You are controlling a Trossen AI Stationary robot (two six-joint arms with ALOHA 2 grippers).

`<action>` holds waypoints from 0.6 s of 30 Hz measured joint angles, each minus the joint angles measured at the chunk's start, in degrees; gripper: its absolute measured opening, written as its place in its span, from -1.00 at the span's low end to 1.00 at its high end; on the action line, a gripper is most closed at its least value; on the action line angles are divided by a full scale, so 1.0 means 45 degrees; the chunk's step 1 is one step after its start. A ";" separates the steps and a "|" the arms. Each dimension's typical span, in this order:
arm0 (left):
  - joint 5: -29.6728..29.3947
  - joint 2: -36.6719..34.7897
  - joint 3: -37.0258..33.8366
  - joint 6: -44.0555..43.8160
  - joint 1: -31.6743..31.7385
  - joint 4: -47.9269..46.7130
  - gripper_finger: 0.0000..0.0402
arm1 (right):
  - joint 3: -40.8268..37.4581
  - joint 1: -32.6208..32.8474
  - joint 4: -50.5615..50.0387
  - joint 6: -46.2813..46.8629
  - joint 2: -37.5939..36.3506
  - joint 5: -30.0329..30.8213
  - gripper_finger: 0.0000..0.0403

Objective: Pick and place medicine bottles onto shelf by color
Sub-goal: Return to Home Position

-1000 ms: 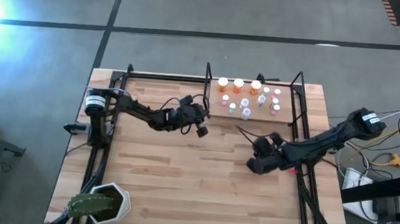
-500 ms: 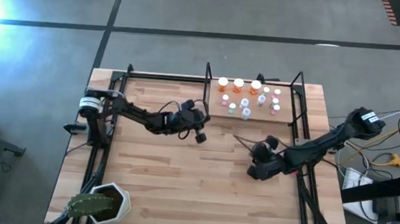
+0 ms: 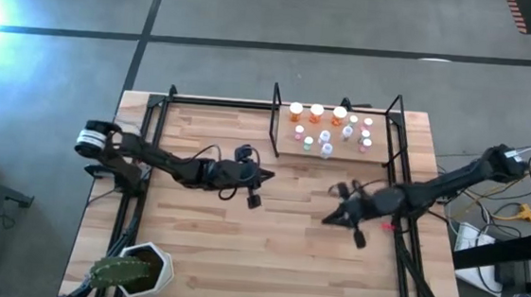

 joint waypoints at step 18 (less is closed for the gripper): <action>0.1470 -0.5879 -0.5157 -0.0906 0.0967 0.1570 -0.98 | -0.2720 -0.1941 -0.2312 0.0713 -0.8080 -0.0876 -0.96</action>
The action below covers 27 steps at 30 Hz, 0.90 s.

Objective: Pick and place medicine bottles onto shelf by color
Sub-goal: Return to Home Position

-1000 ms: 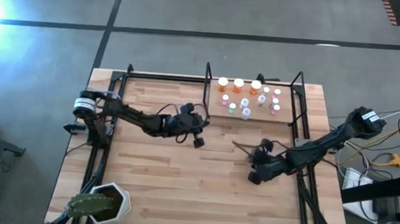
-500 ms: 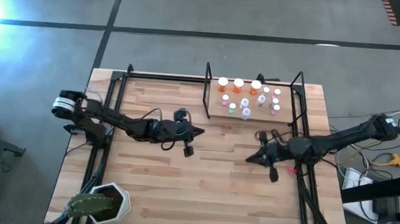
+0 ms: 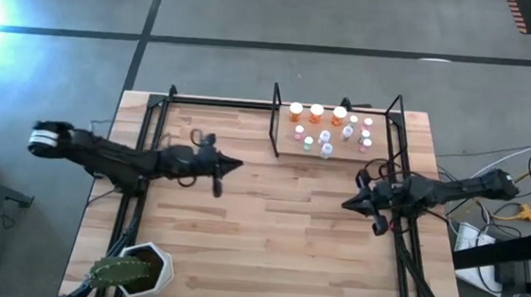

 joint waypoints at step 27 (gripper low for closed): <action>0.1323 -0.7000 -0.5075 0.0408 -0.0357 0.0712 -0.98 | -0.0027 0.0008 0.0101 0.0020 -0.0636 -0.0292 -0.96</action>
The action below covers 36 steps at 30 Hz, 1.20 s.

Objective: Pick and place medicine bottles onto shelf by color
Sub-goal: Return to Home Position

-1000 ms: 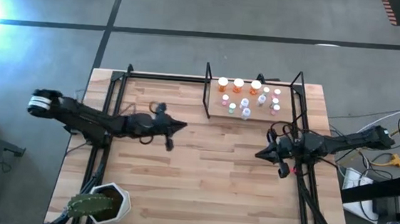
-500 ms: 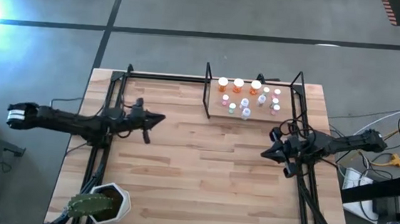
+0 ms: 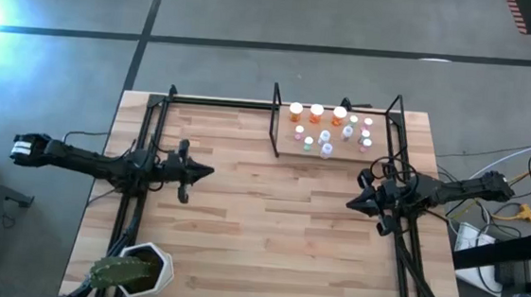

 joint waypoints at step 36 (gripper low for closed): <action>-0.0196 -0.7143 -0.0044 0.0347 -0.0205 -0.7558 -0.98 | -0.0010 0.0000 -0.0690 0.0134 0.0066 0.0126 -0.96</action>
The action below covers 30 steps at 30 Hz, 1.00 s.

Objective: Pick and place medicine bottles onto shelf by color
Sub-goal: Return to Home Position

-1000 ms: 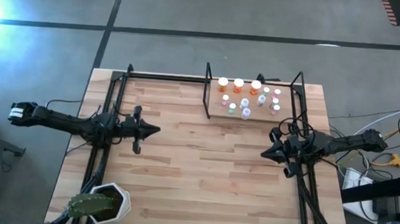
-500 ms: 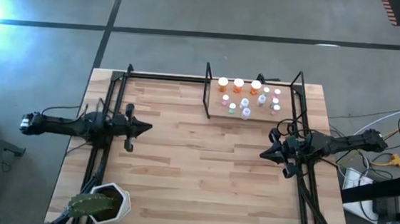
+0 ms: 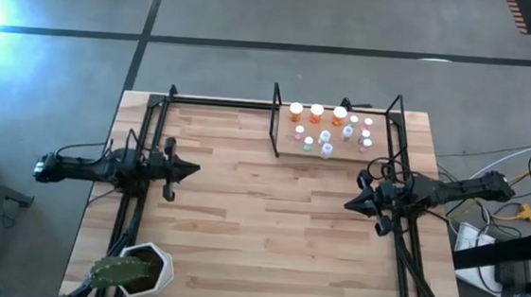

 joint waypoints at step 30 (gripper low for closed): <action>0.0497 0.0766 -0.0005 0.0620 0.0006 -0.0075 -0.98 | 0.0005 -0.1729 -0.1826 -0.1520 -0.1821 -0.0039 -0.96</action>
